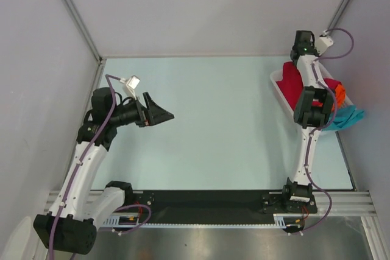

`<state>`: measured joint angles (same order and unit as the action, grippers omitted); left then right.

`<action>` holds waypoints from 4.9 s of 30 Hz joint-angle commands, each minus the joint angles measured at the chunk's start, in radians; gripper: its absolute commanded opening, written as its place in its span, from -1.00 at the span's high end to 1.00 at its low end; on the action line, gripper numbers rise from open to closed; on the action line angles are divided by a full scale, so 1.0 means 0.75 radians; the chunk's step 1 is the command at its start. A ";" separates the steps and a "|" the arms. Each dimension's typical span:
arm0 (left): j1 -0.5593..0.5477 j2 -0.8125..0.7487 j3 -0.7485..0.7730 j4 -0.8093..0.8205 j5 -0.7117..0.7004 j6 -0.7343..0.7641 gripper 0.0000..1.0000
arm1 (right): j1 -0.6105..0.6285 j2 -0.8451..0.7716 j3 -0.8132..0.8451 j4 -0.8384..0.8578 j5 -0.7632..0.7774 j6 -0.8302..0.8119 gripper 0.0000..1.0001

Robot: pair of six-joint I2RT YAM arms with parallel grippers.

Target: Fold and stack the t-shirts

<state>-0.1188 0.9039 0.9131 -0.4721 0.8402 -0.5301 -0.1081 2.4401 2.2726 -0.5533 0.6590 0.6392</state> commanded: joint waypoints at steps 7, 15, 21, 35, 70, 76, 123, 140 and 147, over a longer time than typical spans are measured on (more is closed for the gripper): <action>0.013 0.098 0.110 0.032 -0.006 0.020 -0.99 | -0.201 0.103 0.042 -0.154 0.136 -0.038 0.97; 0.015 0.149 0.088 0.073 -0.001 0.007 -0.99 | -0.210 0.078 0.019 -0.068 0.113 -0.120 0.81; 0.013 0.149 0.063 0.106 0.011 -0.003 -0.99 | -0.118 0.003 0.023 0.048 0.197 -0.251 0.72; 0.015 0.085 -0.002 0.116 0.023 0.013 -1.00 | 0.218 -0.230 -0.140 0.488 0.426 -0.637 0.69; 0.028 -0.015 -0.009 0.020 0.011 0.048 -0.99 | 0.294 -0.089 -0.539 0.421 0.351 -0.603 0.62; 0.028 -0.015 -0.002 0.010 0.009 0.054 -0.99 | 0.226 -0.122 -0.525 0.421 0.349 -0.619 0.62; 0.017 0.595 0.282 0.472 -0.200 -0.226 -0.99 | 0.944 -1.725 -1.557 -0.426 0.085 0.199 -0.04; 0.017 0.214 0.315 0.278 -0.175 -0.205 -0.99 | 1.167 -2.006 -1.686 -0.508 0.034 0.371 -0.03; 0.019 0.245 0.335 0.215 -0.186 -0.081 -0.99 | 1.106 -1.806 -1.539 -0.475 0.068 0.248 -0.07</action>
<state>-0.1028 1.0733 1.1374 -0.2611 0.7078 -0.6712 0.7570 0.9722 1.0298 -0.9283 0.6701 0.8612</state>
